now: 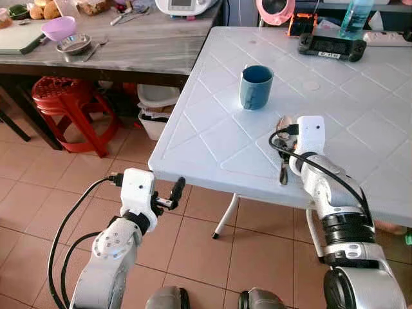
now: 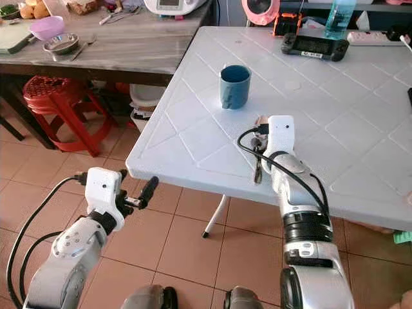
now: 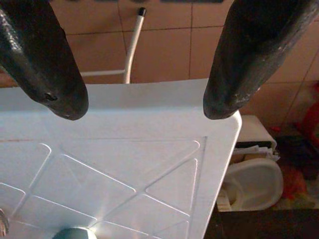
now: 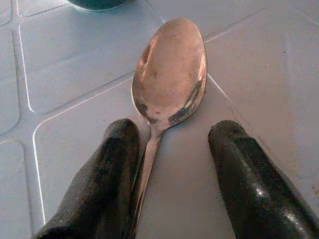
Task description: Setting the table
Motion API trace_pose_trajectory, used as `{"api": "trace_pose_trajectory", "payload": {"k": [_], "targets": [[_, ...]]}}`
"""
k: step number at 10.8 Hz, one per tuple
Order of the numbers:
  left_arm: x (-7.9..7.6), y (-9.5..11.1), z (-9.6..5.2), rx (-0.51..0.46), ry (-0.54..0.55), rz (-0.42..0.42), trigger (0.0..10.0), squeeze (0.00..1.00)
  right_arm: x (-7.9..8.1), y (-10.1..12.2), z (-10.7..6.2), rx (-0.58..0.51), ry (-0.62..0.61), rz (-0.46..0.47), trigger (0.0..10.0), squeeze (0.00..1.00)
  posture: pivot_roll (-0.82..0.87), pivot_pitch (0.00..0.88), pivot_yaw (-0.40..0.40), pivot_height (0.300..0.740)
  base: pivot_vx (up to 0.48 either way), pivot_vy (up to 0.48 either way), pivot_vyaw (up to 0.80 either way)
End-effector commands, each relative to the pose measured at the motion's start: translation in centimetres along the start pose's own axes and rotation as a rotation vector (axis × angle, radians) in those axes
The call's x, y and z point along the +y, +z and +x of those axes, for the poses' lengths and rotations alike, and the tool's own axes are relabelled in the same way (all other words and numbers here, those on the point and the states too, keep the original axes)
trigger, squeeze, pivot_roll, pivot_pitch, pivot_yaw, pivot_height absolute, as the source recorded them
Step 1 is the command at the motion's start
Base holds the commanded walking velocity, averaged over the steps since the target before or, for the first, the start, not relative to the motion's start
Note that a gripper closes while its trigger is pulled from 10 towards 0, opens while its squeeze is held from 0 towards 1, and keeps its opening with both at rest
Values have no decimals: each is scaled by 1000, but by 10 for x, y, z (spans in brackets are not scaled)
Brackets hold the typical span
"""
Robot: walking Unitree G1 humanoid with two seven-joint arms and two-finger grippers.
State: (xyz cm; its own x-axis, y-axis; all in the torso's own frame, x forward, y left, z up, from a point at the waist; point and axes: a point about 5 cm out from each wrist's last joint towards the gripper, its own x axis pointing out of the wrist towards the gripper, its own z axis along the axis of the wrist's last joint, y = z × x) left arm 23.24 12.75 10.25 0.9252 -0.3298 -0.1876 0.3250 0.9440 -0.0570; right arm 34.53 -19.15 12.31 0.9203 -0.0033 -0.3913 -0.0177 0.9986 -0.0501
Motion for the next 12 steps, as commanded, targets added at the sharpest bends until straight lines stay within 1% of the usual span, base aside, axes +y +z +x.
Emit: {"api": "trace_pose_trajectory", "payload": {"k": [1, 4, 7, 10, 12], "targets": [[2, 0, 0, 11, 0, 5, 10000, 0, 8, -24, 0, 103, 43, 6, 0, 0, 40, 61, 83, 740, 0, 0, 0], [2, -1, 1, 15, -2, 2, 10000, 0, 6, -36, -5, 125, 56, -2, 0, 0, 37, 60, 86, 740, 0, 0, 0], [2, -1, 2, 17, -8, 5, 10000, 0, 4, -38, -7, 124, 56, -18, 0, 0, 37, 57, 88, 740, 0, 0, 0], [3, -1, 7, 16, -13, 4, 10000, 0, 5, -38, -8, 114, 58, -8, 0, 0, 34, 48, 86, 740, 0, 0, 0], [4, -1, 13, 11, 11, -4, 10000, 0, 6, -32, -10, 71, 34, 23, 0, 0, 22, 28, 78, 740, 0, 0, 0]]}}
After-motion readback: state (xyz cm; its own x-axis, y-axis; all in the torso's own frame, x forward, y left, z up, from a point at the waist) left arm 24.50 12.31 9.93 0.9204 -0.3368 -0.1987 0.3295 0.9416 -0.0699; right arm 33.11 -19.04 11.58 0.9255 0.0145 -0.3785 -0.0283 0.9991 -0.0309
